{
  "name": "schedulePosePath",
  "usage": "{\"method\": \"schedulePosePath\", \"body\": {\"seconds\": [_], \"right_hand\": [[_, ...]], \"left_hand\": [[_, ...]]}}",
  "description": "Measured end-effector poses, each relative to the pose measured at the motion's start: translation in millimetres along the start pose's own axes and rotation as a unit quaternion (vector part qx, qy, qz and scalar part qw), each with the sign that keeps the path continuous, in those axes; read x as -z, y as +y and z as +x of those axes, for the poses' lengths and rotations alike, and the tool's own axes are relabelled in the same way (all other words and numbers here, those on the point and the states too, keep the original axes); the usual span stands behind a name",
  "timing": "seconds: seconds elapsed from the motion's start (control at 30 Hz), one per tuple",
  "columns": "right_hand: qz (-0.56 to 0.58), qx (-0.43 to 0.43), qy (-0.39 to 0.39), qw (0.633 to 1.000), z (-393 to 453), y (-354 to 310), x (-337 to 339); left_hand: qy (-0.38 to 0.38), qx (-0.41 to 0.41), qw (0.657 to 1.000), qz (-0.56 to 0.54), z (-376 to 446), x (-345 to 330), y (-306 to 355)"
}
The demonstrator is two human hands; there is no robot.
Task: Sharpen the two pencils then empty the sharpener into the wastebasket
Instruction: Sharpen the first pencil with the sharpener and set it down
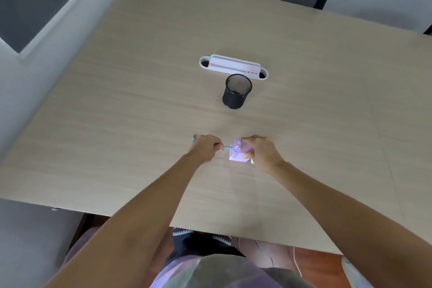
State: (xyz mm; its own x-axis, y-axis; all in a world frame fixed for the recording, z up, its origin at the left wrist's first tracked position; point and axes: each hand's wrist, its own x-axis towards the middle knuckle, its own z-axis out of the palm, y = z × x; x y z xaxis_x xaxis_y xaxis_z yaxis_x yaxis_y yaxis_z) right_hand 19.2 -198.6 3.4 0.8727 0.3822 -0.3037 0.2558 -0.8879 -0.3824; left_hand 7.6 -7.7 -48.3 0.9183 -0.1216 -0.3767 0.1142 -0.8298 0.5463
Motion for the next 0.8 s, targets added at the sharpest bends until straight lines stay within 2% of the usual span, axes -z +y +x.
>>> {"method": "schedulePosePath", "body": {"seconds": [0.17, 0.4, 0.53, 0.6, 0.7, 0.8], "right_hand": [[0.001, 0.002, 0.007, 1.000, 1, 2, -2], [0.023, 0.003, 0.006, 1.000, -1, -2, 2], [0.044, 0.003, 0.000, 0.999, -5, -3, 3], [0.067, -0.004, -0.006, 0.998, -7, -2, 4], [0.112, -0.017, 0.025, 0.993, -12, 8, 0], [0.146, -0.104, 0.087, 0.980, -23, 25, -7]], "left_hand": [[-0.003, 0.023, 1.000, 0.019, 11, -9, 6], [0.014, 0.005, 1.000, 0.014, 9, -13, 1], [0.020, 0.008, 0.997, 0.077, 1, -10, 7], [0.024, -0.017, 0.990, 0.140, -5, -12, 14], [0.029, -0.084, 0.986, 0.139, -8, -11, 35], [0.036, -0.132, 0.970, 0.200, -2, -16, 60]]}}
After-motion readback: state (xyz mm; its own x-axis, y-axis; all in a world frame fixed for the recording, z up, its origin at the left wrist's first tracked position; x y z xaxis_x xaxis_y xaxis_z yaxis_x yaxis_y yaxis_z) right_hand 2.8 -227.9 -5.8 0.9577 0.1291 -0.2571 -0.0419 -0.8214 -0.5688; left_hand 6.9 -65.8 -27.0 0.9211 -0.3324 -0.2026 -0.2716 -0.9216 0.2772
